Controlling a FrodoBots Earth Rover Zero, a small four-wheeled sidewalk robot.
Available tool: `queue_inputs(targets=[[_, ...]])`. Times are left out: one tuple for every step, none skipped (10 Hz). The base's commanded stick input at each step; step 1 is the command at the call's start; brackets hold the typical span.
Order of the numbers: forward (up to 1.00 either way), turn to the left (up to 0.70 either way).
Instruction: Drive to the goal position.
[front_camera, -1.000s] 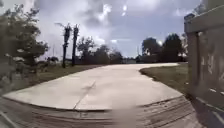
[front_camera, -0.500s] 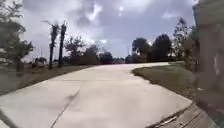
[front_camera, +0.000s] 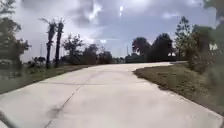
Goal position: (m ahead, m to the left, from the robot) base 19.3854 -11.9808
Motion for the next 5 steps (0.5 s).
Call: queue_inputs(targets=[[0.85, 0.0], [0.85, 0.0], [0.85, 0.0], [0.85, 0.0], [0.85, 0.0]])
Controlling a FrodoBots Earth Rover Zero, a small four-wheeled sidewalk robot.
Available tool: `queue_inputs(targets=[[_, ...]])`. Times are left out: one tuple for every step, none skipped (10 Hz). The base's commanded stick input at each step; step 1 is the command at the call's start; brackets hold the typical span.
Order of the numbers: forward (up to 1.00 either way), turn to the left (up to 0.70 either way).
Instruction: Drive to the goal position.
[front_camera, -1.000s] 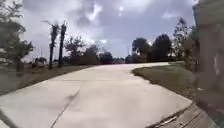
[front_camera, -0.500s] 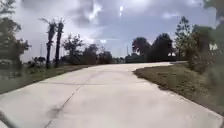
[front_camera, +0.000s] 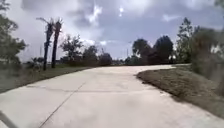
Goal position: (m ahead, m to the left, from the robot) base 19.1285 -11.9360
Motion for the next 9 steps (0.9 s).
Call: queue_inputs(targets=[[0.85, 0.0], [0.85, 0.0], [0.85, 0.0], [0.85, 0.0], [0.85, 0.0], [0.85, 0.0], [0.85, 0.0], [0.85, 0.0], [0.85, 0.0]])
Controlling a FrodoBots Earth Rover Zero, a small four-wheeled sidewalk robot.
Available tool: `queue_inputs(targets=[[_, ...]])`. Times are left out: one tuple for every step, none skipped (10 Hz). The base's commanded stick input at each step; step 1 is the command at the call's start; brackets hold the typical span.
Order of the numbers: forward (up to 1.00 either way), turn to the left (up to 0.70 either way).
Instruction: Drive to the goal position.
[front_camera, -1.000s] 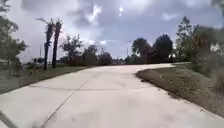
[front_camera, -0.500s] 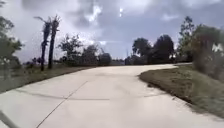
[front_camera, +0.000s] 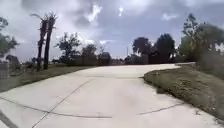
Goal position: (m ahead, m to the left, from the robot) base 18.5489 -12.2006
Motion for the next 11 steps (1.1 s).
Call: queue_inputs(targets=[[0.85, 0.0], [0.85, 0.0], [0.85, 0.0], [0.85, 0.0], [0.85, -0.07], [0.85, -0.34], [0.85, -0.34], [0.85, -0.34], [0.85, -0.34], [0.85, -0.34], [0.85, -0.26]])
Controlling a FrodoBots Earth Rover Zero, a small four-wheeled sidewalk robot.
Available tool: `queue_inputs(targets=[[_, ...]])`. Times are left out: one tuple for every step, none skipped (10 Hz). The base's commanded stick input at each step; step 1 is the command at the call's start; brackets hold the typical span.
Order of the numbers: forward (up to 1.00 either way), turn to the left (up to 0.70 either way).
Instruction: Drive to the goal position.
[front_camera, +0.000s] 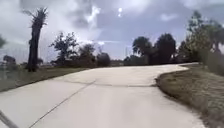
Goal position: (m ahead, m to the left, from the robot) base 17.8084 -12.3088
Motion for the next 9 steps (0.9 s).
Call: queue_inputs(targets=[[0.85, -0.08], [0.85, -0.03], [0.85, 0.0], [0.85, 0.0], [0.85, 0.0], [0.85, 0.0], [0.85, 0.0], [0.85, 0.0], [0.85, 0.0]])
